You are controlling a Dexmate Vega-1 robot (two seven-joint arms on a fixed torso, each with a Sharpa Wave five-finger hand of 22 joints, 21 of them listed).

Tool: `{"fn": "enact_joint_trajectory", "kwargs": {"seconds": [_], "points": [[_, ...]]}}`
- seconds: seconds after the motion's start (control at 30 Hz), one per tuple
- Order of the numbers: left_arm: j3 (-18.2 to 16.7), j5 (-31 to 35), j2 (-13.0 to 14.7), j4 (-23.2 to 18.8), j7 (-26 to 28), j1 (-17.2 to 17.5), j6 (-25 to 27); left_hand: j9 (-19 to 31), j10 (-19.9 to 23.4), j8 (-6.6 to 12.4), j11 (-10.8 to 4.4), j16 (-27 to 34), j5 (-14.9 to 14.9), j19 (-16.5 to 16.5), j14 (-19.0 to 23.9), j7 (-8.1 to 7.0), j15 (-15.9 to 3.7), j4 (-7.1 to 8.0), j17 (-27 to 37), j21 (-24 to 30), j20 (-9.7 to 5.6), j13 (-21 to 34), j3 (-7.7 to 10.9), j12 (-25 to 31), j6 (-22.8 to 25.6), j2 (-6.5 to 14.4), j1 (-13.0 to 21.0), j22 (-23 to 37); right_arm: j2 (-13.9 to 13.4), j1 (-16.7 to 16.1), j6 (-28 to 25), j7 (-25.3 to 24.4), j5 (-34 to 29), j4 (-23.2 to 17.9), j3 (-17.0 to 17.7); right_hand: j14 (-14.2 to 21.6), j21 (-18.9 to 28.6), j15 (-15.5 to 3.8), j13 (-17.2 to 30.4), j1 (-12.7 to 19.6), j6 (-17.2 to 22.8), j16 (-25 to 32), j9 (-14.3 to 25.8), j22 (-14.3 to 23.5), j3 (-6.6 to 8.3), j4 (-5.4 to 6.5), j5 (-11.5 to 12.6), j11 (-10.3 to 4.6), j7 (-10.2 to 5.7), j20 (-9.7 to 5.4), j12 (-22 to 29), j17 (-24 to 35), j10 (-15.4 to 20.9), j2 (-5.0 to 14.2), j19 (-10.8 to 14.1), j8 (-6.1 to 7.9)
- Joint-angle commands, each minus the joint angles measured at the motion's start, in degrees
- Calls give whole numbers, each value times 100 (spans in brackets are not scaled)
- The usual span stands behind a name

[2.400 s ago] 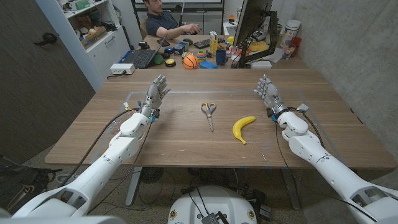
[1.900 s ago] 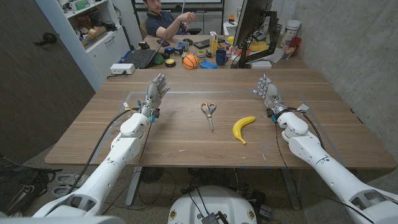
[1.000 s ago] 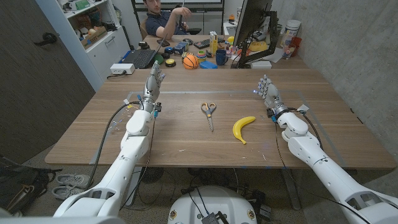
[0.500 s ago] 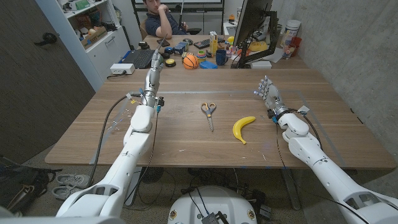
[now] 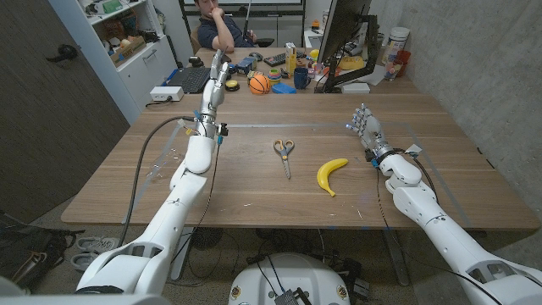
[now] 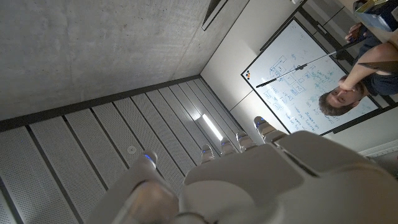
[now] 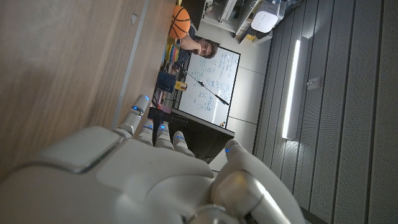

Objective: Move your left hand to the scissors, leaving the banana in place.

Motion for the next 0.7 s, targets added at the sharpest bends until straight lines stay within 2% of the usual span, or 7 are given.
{"fn": "enact_joint_trajectory", "kwargs": {"seconds": [0.03, 0.2, 0.37, 0.57, 0.7], "points": [[256, 1304, 329, -47, 828, -262, -186, 1, -1091, -9, -57, -16, 47, -100, -729, -52, -15, -115, 23, -42, 4, 15, -45, -14, -875, -137, 96, 19, 48, -8, 46, 78, -18, 27, 49, -294, -7, 5, 24, -51, -16, -15, 25, 19, -30, 24, 8, 30, 15, 17, 21, 32, 10, 150, -748, 41], [363, 1689, 472, -181, 1086, -306, -73, 3, -1289, -16, -23, -22, 62, -276, -944, -54, 19, -223, 29, -117, -9, 16, -112, -7, -1088, -237, 233, 25, 54, -41, 62, 61, -34, -5, 62, -292, -9, 5, 24, -67, -17, -17, 25, 19, -46, 31, 7, 33, 22, 20, 24, 35, 19, 139, -747, 40], [478, 2072, 628, -361, 1304, -348, 169, 6, -1476, -18, -14, -37, 78, -411, -1163, -53, 70, -299, 34, -153, 46, 16, -155, -11, -1263, -281, 346, 29, 60, -60, 78, 62, -37, -27, 69, -292, -12, -5, 24, -83, -13, -18, 25, 19, -64, 37, 7, 25, 22, 21, 23, 37, 19, 126, -750, 42], [719, 2698, 896, -385, 1679, -549, 511, 7, -1529, -19, -22, -25, 86, -403, -1211, -53, 60, -333, 35, -141, 84, 16, -168, -4, -1339, -292, 400, 29, 64, -94, 63, 50, -18, -83, 79, -292, -16, -2, 24, -100, -13, -21, 25, 19, -84, 43, 8, 32, 23, 22, 24, 39, 25, 112, -752, 42], [886, 3056, 1068, -558, 1866, -585, 818, 9, -1526, -10, -38, 6, 96, -301, -1200, -54, 42, -379, 34, -101, 129, 15, -178, 20, -1401, -305, 475, 23, 59, -145, 61, 2, -22, -147, 92, -291, -19, -5, 24, -109, -13, -22, 25, 19, -94, 47, 8, 32, 25, 23, 22, 41, 24, 106, -755, 42]]}}
